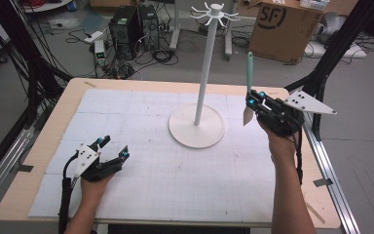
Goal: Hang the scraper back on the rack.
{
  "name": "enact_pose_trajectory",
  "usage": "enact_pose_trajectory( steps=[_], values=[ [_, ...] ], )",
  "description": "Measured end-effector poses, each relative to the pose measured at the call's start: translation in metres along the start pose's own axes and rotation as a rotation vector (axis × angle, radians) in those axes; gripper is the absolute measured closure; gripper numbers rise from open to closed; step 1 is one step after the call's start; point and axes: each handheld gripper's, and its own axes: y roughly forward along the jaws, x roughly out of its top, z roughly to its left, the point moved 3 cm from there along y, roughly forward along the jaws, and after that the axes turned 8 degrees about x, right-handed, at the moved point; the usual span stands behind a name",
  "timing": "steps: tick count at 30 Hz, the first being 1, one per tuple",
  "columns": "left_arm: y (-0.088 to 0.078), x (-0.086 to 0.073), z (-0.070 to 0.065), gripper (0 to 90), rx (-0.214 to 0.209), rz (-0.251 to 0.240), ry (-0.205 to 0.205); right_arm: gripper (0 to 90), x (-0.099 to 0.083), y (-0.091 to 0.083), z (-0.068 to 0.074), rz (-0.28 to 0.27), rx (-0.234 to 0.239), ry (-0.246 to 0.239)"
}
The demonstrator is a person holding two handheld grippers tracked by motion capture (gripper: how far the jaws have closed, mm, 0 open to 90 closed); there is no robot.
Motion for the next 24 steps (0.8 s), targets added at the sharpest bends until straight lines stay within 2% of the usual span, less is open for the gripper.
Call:
enact_pose_trajectory(
  steps=[24],
  values=[
    [0.0,0.0,0.0,25.6,-0.001,-0.002,0.001,80.1,0.024,0.03,0.007,-0.023,-0.025,-0.024]
  ],
)
